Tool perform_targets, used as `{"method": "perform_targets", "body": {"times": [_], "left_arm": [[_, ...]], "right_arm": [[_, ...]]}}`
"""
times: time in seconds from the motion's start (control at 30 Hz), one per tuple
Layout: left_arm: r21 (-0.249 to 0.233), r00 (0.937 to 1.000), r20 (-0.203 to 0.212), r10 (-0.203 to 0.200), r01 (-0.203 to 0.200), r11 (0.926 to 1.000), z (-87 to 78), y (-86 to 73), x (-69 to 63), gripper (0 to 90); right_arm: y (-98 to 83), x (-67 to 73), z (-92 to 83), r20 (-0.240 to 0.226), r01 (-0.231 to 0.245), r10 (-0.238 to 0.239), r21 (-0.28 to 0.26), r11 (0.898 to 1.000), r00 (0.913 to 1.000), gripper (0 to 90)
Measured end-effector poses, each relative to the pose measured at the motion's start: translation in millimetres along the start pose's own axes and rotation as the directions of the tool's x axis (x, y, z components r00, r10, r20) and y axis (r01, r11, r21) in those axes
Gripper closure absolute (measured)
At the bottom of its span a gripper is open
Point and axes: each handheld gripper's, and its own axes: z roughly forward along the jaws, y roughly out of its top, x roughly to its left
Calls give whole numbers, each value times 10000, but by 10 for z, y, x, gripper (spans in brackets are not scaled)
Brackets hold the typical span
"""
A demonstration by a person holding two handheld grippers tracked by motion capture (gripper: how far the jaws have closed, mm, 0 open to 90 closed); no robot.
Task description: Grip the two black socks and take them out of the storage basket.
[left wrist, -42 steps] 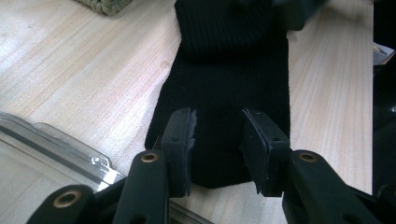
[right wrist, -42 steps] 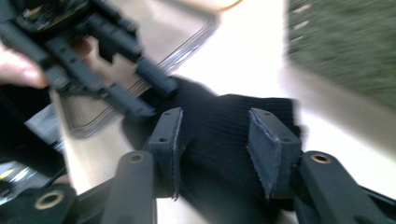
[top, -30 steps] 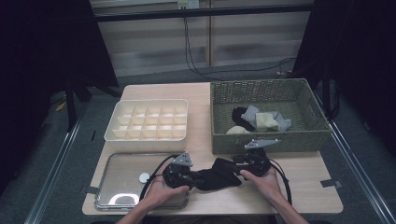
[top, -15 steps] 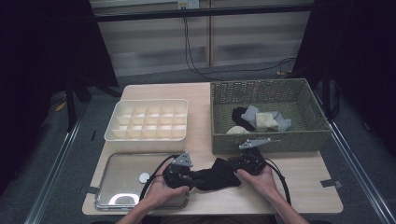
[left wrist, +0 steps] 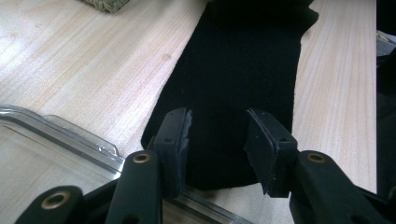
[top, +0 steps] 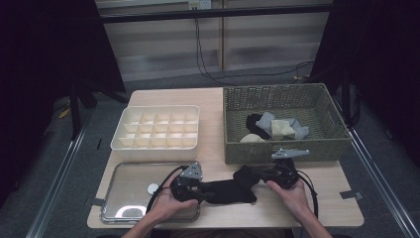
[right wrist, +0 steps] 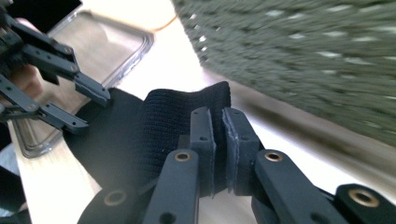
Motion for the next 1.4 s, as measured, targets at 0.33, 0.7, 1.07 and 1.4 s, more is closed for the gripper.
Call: {"method": "perform_targets", "body": {"times": [0.33,0.7,1.07,1.4], "left_arm": [[-97,10000,-1,-43,43,9999,11,4,10,569],[-7,9999,-123,49,-49,10000,21,28,28,549],[-356,9997,-55,220,-222,9991,24,117,33,563],[-207,9997,-230,24,-28,9998,-96,40,86,648]], "right_arm": [[-141,-145,-307,538,-248,268,-378,9990,9982,835],[-266,-279,-542,1322,-577,660,-662,9961,9890,829],[-276,-264,-544,1383,-458,544,-648,9969,9889,626],[-237,-119,-226,731,133,-152,266,9996,9972,588]]}}
